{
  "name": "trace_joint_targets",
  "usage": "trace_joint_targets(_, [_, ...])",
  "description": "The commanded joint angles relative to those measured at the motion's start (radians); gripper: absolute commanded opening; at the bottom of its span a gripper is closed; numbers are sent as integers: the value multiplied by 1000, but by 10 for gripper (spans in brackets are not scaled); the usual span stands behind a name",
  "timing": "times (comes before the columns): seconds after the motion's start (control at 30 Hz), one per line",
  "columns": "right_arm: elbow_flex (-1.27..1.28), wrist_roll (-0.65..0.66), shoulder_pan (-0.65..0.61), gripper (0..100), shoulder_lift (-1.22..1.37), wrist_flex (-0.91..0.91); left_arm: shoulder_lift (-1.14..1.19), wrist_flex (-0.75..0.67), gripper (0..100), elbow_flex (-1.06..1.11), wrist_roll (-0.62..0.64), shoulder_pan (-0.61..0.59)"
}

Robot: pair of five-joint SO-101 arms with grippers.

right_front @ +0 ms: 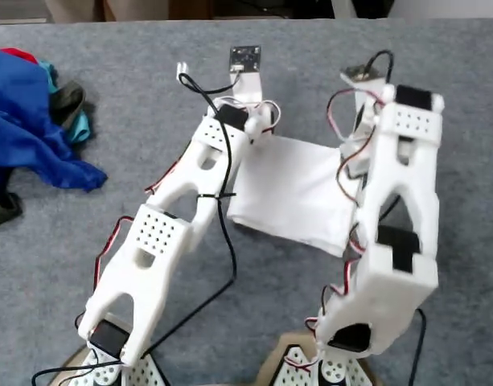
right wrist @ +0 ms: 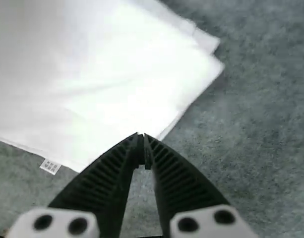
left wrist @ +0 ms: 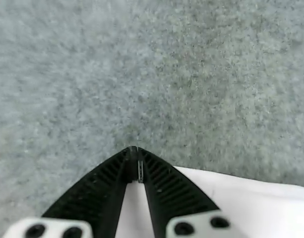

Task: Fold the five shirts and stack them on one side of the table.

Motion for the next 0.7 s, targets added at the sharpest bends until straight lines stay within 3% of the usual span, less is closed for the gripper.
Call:
trace_joint_targets(0.0, [255,-17,-12,5,-239,-164,-44,118,19,-192,-9,-12])
trace_joint_targets(0.13, [464,-14,-28,5,-355,-272,-44,287,19,-374,-6,-15])
trace_joint_targets(0.27, [576,-21,-25,5,-321,-365,-5,353,19,-416,-5,18])
trace_joint_targets(0.5, [627,14,42,5,-189,-519,211,249,19,-427,-17,54])
trace_joint_targets(0.67, [602,77,77,5,-125,-557,225,236,19,-446,-46,32])
